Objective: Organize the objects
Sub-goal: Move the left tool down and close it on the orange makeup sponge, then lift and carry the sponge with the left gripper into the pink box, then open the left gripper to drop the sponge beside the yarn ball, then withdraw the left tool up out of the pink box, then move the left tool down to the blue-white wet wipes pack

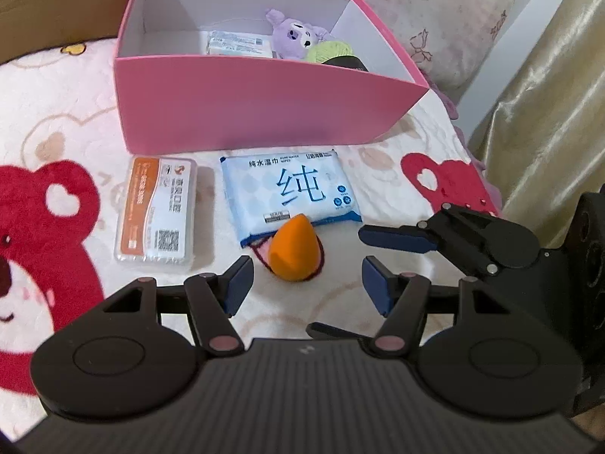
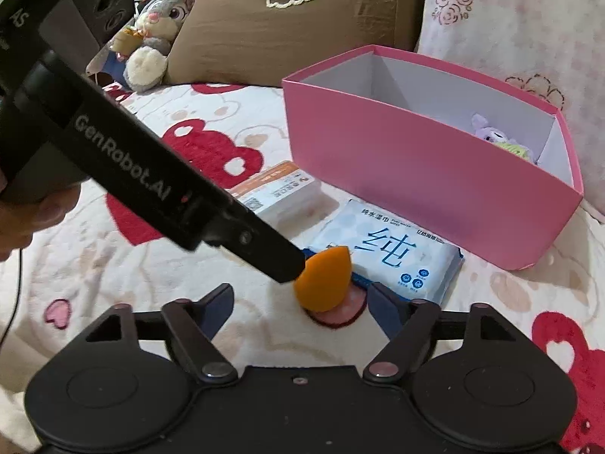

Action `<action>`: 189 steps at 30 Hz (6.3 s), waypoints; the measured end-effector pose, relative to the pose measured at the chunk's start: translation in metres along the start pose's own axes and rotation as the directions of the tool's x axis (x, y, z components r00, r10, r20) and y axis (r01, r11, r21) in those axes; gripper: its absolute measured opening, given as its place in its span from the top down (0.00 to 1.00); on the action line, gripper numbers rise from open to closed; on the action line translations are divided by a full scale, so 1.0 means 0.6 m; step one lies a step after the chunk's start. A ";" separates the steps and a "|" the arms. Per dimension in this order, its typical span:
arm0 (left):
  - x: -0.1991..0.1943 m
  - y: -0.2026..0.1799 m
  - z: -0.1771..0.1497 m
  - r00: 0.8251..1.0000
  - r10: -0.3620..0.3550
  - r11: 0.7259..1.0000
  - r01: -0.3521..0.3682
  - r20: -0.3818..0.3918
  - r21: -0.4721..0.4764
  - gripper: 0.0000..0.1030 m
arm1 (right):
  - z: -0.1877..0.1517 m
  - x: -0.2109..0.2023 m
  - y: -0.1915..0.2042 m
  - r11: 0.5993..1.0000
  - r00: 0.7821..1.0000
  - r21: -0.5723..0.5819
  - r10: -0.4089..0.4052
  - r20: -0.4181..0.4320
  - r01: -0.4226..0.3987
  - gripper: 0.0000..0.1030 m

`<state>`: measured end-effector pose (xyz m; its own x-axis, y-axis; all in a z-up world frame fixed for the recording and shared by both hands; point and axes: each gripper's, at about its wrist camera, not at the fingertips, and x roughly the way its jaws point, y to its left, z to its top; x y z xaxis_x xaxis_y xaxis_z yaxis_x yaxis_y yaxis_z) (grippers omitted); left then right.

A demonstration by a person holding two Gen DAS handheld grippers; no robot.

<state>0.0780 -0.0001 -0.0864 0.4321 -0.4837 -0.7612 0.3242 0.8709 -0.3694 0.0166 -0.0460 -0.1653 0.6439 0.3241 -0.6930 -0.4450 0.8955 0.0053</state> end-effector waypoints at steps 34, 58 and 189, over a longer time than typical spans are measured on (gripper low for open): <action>0.025 -0.007 -0.040 0.994 -0.059 0.989 0.070 0.089 -0.127 0.79 | -0.006 0.023 0.004 0.982 0.993 0.150 -0.115 -0.025 0.117 0.58; -0.094 -0.118 0.020 0.995 -0.073 0.988 0.062 0.075 0.144 0.77 | 0.073 -0.110 0.013 0.985 0.988 0.075 -0.154 -0.001 0.153 0.58; -0.181 -0.071 0.123 0.979 0.103 0.973 -0.063 -0.176 0.223 0.28 | 0.180 -0.238 -0.023 0.995 0.988 0.100 -0.008 -0.153 0.024 0.17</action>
<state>0.0794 0.0090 0.0510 0.3080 -0.3682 -0.8773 0.4758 0.8581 -0.1930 -0.0018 -0.0718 0.0112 0.5448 0.2664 -0.7951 -0.3650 0.9290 0.0611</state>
